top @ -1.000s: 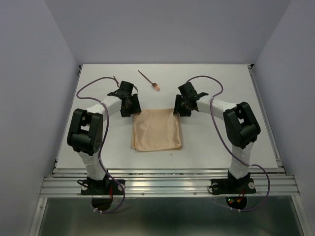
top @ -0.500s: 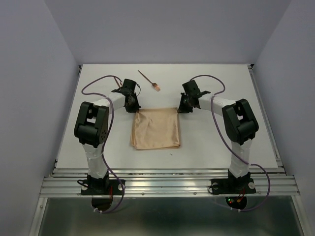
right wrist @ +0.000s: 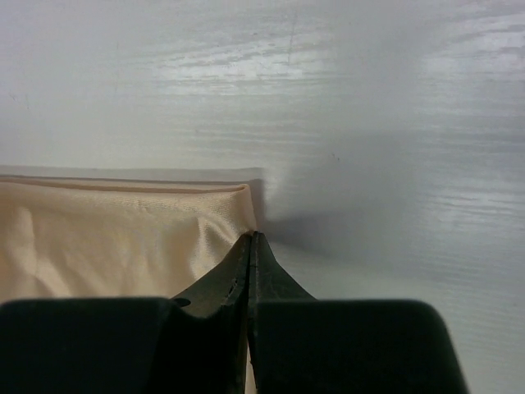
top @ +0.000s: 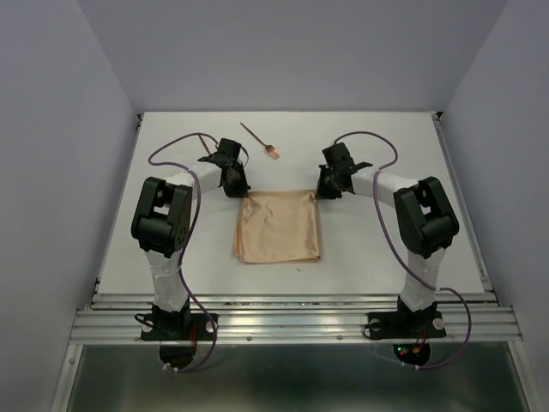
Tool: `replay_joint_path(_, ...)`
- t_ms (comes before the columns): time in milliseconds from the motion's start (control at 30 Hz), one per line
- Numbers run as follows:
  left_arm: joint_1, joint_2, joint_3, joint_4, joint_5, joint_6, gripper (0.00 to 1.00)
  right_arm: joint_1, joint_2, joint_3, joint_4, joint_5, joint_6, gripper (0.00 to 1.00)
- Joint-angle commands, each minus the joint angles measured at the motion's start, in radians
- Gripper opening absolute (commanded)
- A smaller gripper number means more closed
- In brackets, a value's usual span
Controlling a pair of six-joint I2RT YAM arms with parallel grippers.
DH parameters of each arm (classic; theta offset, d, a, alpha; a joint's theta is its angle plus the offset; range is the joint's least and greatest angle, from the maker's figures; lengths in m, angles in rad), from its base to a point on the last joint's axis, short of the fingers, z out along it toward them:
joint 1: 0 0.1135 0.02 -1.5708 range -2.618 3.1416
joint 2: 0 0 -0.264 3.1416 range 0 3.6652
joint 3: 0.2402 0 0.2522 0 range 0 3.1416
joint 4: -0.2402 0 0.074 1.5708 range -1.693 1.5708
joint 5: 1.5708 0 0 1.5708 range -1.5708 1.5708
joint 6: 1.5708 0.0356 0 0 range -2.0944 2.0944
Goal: Fold the napkin into a case and place the utensils inside
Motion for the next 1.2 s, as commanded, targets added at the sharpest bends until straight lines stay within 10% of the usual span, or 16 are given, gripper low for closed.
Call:
replay_joint_path(0, -0.02, -0.068, -0.027, -0.027, 0.034, -0.015, 0.04, -0.007, -0.105, -0.04, 0.032, 0.015, -0.041, 0.01)
replay_joint_path(167, -0.037, -0.108, -0.035, -0.047, 0.036, -0.02, 0.18, -0.016, -0.129, -0.07, 0.03, 0.045, -0.073, 0.01)
replay_joint_path(233, -0.037, -0.101, -0.018, -0.064, 0.027, -0.012, 0.49, -0.016, -0.117, -0.058, 0.016, 0.054, -0.081, 0.25)
replay_joint_path(333, -0.037, -0.082, 0.028, -0.108, -0.03, 0.009, 0.59, -0.016, -0.132, -0.05, -0.014, 0.048, -0.067, 0.34)
replay_joint_path(633, -0.035, -0.19, 0.021, -0.145, -0.099, 0.008, 0.59, -0.016, -0.379, -0.254, -0.068, -0.028, 0.02, 0.42)
replay_joint_path(900, -0.055, -0.352, -0.215, -0.159, -0.067, -0.001, 0.45, 0.102, -0.62, -0.448, -0.126, -0.057, 0.135, 0.04)
replay_joint_path(1167, -0.057, -0.45, -0.424, -0.153, -0.056, -0.067, 0.45, 0.235, -0.578, -0.506, -0.105, -0.056, 0.218, 0.01)
